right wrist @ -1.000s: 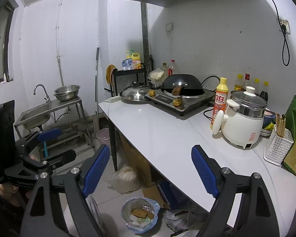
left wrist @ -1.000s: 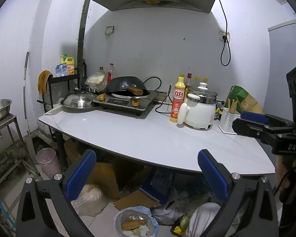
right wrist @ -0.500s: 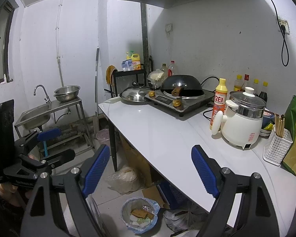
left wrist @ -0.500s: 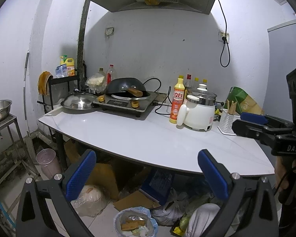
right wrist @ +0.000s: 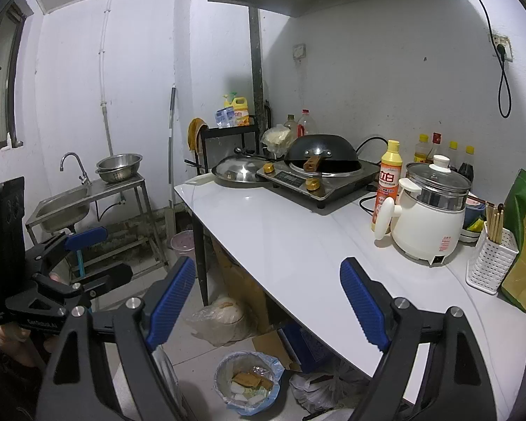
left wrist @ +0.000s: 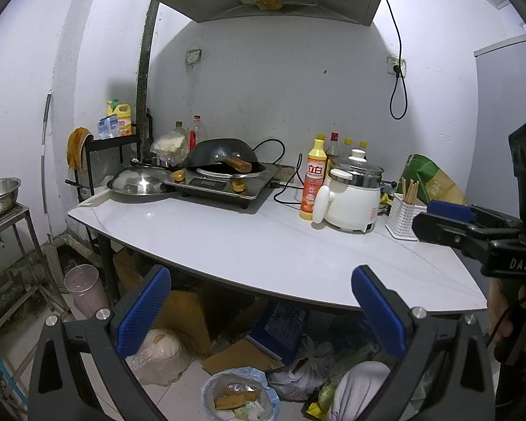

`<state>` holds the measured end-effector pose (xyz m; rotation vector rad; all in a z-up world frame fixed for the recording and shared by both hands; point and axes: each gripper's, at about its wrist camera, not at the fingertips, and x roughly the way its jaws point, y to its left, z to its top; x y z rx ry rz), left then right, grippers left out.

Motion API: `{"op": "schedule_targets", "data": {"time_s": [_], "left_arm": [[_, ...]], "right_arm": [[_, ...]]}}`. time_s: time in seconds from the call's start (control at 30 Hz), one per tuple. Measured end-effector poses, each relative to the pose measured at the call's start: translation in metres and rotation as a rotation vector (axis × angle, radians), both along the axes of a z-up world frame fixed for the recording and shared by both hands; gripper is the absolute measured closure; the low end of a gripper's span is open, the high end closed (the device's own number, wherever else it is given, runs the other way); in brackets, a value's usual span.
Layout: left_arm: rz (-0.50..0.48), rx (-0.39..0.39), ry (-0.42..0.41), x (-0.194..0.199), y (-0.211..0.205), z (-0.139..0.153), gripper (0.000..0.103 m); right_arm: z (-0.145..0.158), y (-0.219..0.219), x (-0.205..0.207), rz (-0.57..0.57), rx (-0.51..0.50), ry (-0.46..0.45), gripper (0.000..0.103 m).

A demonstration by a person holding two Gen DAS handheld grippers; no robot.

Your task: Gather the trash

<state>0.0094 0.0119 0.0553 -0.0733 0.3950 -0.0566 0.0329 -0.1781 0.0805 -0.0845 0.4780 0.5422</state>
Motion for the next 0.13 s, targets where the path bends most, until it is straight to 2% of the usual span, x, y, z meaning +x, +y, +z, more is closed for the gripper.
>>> {"op": "schedule_targets", "data": {"time_s": [0.13], "left_arm": [[0.003,0.002,-0.001,0.0001,-0.0011,0.0040,0.000]], "right_arm": [[0.0000,-0.0004,0.0002,0.002,0.000,0.001,0.020]]}}
